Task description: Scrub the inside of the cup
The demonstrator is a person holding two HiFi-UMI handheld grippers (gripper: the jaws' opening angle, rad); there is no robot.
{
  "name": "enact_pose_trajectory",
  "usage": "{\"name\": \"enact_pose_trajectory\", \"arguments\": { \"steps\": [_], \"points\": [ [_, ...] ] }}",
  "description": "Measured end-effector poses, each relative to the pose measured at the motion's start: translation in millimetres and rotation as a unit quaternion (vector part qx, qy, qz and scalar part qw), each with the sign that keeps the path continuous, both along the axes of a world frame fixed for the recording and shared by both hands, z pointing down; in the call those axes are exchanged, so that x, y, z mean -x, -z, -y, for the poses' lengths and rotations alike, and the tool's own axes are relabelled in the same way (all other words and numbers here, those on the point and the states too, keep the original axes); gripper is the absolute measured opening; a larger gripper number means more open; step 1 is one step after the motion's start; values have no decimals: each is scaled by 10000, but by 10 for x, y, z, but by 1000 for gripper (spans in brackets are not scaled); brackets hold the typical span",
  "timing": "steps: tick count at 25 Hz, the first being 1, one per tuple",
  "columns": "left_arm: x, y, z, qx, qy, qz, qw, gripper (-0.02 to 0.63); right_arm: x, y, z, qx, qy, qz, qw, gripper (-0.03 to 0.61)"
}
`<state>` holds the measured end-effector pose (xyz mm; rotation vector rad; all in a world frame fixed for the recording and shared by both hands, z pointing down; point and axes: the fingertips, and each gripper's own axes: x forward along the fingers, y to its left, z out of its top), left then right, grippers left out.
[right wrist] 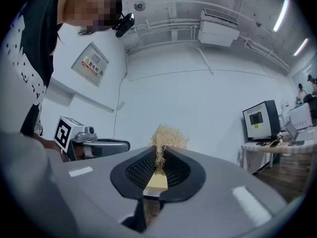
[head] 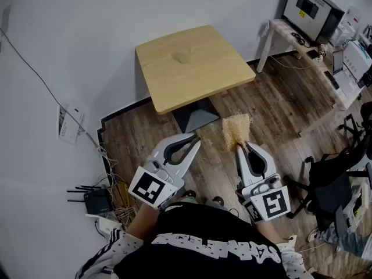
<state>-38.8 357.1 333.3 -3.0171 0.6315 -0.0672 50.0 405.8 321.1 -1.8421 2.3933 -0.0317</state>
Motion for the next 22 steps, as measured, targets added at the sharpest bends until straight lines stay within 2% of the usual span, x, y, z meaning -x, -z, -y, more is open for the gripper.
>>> {"name": "enact_pose_trajectory", "arguments": {
  "steps": [3, 13, 22],
  "points": [
    [35, 2, -1, -16, 43, 7, 10000, 28, -4, -75, -10, 140, -25, -163, 9998, 43],
    [50, 10, -84, -47, 115, 39, 9999, 28, -119, -41, -99, 31, 24, -11, 10000, 46],
    [-291, -33, -263, -38, 0, 40, 10000, 35, -363, -58, -290, -17, 119, 134, 9998, 48]
  ]
}}
